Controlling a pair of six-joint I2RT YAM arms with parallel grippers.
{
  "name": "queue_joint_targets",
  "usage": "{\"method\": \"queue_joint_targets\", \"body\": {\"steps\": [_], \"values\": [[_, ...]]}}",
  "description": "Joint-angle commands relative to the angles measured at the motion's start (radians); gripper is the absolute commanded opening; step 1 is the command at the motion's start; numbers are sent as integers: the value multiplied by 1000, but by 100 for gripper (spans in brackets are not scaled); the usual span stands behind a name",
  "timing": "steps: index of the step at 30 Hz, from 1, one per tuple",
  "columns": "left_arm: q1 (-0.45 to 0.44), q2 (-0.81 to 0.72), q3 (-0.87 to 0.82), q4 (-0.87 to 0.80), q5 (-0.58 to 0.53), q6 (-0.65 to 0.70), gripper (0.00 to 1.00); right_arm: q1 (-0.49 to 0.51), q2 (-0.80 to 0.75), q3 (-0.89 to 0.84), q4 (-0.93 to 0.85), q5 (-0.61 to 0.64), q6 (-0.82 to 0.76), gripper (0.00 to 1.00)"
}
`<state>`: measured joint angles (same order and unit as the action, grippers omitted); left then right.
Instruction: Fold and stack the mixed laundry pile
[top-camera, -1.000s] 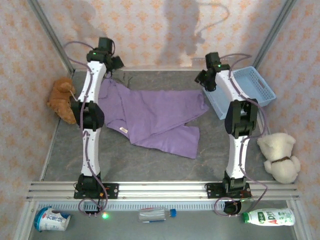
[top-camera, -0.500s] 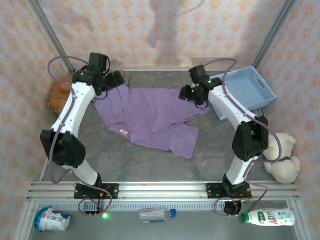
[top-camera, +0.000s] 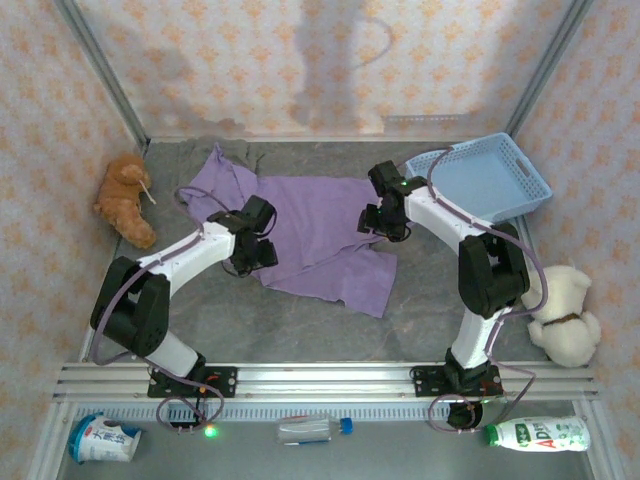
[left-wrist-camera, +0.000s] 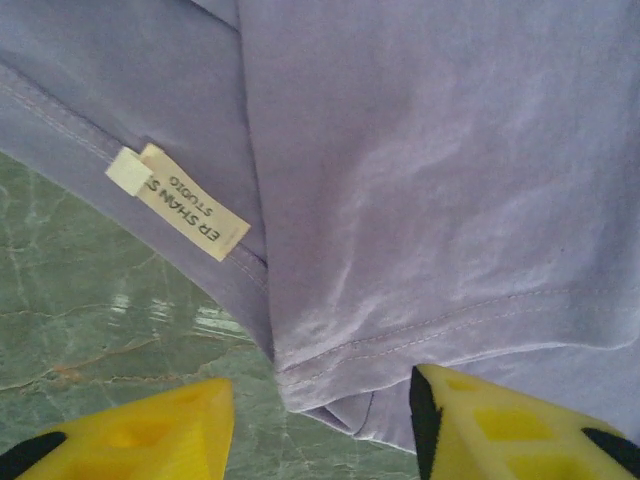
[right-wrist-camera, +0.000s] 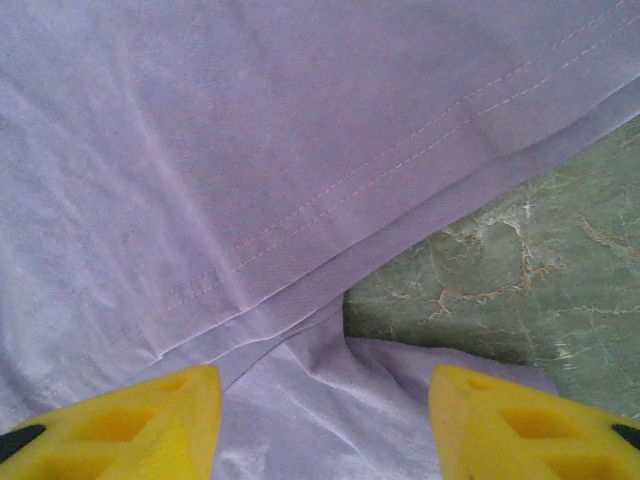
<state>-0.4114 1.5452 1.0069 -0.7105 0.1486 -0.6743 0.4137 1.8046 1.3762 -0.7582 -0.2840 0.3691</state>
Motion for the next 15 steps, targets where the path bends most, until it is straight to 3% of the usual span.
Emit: {"method": "queue_joint_targets", "body": {"steps": [1,15], "values": [[-15,-13,-34,87,-88,-45,45,2,-21,-6,-20,29,-14,57],[-19,106,-61,204,-131,-30,35,1,-50,1,-39,47,-17,57]]}}
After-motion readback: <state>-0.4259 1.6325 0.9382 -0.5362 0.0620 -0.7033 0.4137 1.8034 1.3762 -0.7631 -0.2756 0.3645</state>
